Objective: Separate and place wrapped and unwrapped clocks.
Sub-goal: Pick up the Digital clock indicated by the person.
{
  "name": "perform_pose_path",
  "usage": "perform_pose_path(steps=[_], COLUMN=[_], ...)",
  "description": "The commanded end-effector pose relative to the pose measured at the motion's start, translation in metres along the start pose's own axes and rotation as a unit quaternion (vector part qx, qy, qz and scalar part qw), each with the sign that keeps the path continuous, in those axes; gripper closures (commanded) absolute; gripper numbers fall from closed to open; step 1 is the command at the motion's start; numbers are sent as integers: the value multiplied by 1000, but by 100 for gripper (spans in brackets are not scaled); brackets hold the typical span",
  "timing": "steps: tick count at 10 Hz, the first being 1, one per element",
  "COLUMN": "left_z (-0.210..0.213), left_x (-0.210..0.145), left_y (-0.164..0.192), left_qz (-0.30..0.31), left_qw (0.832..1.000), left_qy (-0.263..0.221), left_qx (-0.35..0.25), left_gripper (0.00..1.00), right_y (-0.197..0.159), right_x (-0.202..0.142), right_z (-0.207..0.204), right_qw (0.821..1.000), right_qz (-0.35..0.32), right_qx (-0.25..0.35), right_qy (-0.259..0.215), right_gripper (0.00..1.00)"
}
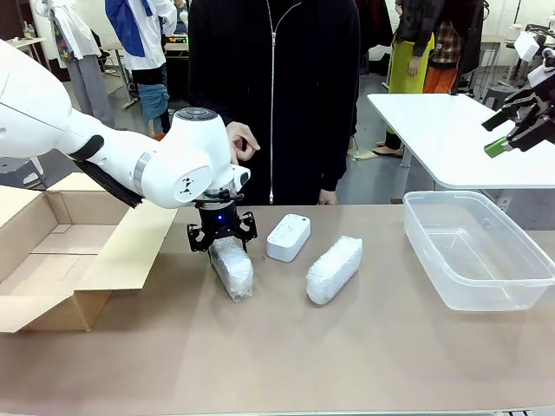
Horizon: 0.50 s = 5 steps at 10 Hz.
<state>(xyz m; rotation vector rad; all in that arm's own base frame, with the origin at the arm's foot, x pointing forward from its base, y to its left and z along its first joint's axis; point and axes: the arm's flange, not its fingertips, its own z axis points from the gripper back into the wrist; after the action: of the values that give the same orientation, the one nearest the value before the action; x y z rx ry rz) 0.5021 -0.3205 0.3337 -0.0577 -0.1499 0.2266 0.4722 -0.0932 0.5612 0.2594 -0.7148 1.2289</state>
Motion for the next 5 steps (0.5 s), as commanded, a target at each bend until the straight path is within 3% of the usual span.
perform_pose_path(steps=[1, 2, 3, 4, 5], left_z=[-2, -2, -2, -2, -2], left_x=[-4, -5, -6, -6, -7], left_y=[4, 3, 3, 3, 3], left_qz=[-5, -17, -20, -27, -34], left_qw=[1000, 1000, 1000, 1000, 999], left_qy=[-15, -10, -4, -2, -1], left_qx=[11, 6, 0, -3, -7], left_gripper=[39, 24, 59, 44, 79], right_y=[0, 0, 0, 0, 0], right_x=[0, 0, 0, 0, 0], right_z=[-1, -1, -1, -1, -1], right_qw=[1000, 1000, 1000, 1000, 1000], right_qz=[1, 1, 1, 1, 1], right_qx=[3, 3, 3, 3, 3], right_qy=[-7, -7, -7, -7, -7], right_gripper=[0, 0, 0, 0, 0])
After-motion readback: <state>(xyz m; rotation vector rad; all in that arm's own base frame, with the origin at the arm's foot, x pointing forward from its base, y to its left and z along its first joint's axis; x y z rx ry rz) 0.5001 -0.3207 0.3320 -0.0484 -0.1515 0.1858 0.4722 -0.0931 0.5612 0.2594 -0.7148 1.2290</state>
